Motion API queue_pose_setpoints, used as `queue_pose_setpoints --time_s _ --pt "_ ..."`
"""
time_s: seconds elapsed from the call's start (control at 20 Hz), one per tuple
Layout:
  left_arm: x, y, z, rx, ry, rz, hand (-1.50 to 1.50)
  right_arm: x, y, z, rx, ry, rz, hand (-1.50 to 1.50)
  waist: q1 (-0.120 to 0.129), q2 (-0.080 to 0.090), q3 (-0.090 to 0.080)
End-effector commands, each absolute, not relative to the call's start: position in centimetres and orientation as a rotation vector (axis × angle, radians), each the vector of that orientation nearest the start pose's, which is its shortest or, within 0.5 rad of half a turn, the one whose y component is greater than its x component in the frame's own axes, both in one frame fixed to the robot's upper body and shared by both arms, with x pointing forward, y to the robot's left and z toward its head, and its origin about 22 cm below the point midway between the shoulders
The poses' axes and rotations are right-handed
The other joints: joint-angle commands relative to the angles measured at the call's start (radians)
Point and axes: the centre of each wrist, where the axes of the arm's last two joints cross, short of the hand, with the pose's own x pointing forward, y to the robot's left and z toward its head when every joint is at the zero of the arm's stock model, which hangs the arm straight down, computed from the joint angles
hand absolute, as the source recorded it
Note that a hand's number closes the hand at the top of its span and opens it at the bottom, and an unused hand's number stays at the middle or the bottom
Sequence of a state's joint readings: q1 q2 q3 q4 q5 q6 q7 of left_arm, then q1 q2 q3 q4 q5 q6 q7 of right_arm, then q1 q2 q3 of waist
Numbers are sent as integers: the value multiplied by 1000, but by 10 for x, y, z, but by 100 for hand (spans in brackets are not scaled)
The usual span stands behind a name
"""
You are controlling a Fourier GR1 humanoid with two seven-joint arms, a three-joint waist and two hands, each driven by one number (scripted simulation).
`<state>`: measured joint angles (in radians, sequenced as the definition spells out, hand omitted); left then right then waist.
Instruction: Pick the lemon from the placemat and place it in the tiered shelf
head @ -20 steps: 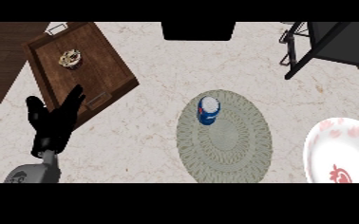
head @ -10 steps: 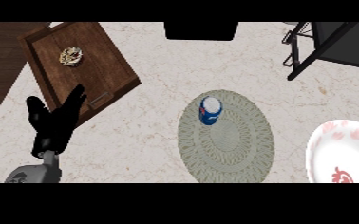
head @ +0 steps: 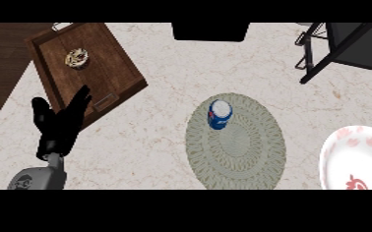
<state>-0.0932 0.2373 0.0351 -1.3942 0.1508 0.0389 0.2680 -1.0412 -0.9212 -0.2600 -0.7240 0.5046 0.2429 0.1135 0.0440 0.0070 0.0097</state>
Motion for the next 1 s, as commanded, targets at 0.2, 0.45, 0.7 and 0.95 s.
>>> queue_pose_setpoints --time_s 0.2,0.45,0.7,0.95 --pt "278 284 -10 84 -1158 19 0 391 -452 314 -1112 -1425 436 150 1 13 -9" --pt "259 279 -22 83 -1142 21 0 393 -456 313 -1105 -1477 437 150 2 8 -9" --pt "258 290 -21 70 -1130 -3 0 399 -455 303 -1089 -1494 479 150 5 11 -9" --pt "260 287 -22 52 -1135 17 0 394 -462 310 -1134 -1443 533 150 -6 8 -9"
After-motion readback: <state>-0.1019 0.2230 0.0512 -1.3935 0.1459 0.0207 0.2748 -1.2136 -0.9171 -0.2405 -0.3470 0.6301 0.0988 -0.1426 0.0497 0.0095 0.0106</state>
